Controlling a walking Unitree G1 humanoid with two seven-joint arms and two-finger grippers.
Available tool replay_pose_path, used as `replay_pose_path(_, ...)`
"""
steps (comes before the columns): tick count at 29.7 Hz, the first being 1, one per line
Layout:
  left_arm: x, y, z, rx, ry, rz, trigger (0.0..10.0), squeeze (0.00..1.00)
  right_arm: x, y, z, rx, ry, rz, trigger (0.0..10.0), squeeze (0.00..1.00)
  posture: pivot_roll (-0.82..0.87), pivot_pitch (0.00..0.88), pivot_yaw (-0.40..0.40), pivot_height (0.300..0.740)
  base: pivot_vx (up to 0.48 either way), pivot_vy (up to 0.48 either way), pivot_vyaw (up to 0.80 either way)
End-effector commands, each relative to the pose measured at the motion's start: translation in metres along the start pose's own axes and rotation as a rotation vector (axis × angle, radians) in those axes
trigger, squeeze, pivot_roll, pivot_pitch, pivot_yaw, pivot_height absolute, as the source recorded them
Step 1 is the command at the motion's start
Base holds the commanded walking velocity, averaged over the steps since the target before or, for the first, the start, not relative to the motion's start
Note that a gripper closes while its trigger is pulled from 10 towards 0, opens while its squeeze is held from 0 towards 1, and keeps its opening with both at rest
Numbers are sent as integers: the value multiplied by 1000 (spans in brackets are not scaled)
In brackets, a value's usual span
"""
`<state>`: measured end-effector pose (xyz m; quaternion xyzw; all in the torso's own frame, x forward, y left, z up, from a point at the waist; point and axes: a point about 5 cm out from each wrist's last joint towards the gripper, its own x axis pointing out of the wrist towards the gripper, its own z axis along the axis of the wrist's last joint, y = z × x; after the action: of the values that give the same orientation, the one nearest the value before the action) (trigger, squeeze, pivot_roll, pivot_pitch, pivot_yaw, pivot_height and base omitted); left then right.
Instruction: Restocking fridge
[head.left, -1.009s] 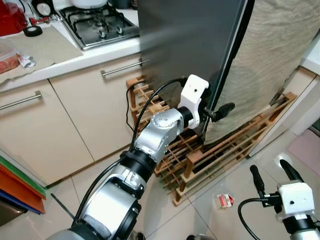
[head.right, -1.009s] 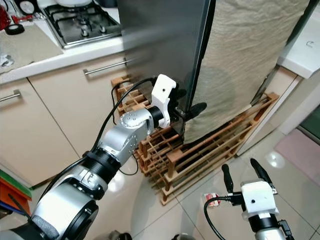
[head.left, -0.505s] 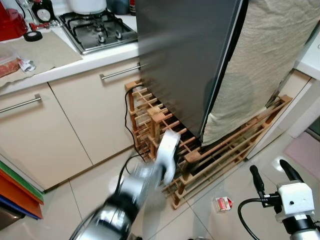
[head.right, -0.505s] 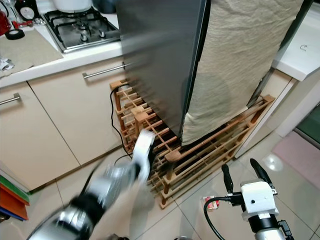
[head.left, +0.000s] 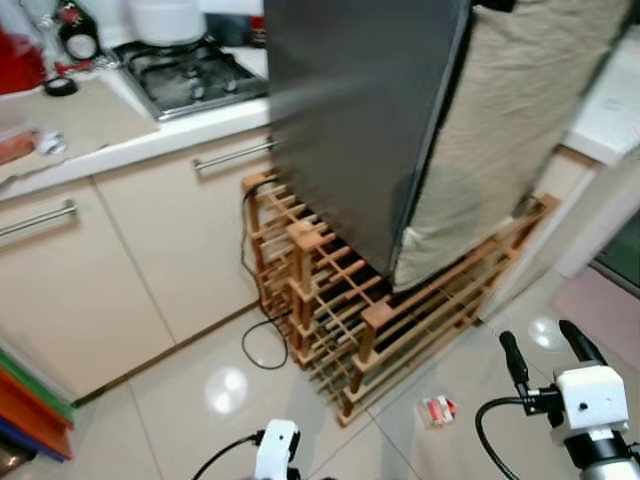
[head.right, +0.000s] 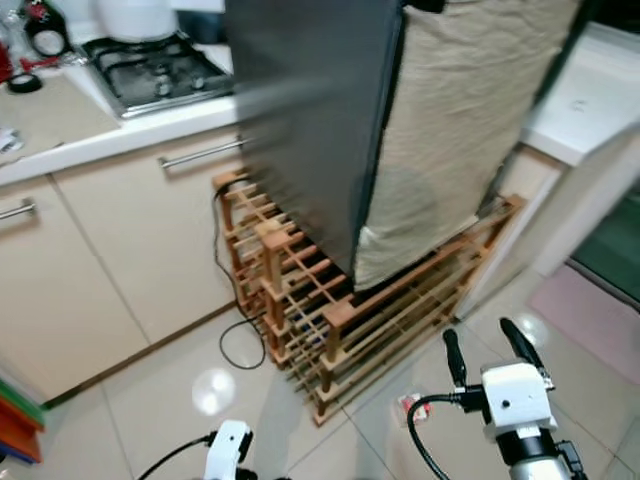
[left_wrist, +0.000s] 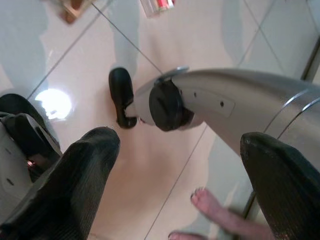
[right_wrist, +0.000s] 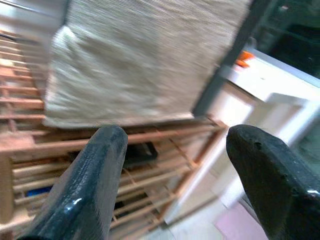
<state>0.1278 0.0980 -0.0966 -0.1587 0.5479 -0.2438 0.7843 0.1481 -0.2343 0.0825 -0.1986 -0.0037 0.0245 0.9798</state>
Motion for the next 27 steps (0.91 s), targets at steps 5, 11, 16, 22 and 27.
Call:
replay_pose_path(5,-81,-278,284,775,-893,-581,10000,0,0,0,1,0,12,8,10000,0,-134,76,68,740,0,0,0)
replay_pose_path(11,-81,-278,284,775,-893,-581,10000,0,0,0,1,0,12,8,10000,0,-134,76,68,740,0,0,0)
replay_pose_path(16,-81,-278,284,775,-893,-581,10000,0,0,0,1,0,12,8,10000,0,-134,76,68,740,0,0,0)
replay_pose_path(22,-82,-280,284,772,-897,-591,10000,0,0,-1,0,-1,-3,-3,10000,0,-136,0,0,740,0,0,0)
replay_pose_path(27,-82,-280,284,772,-897,-591,10000,0,0,-1,0,-1,-3,-3,10000,0,-136,0,0,740,0,0,0)
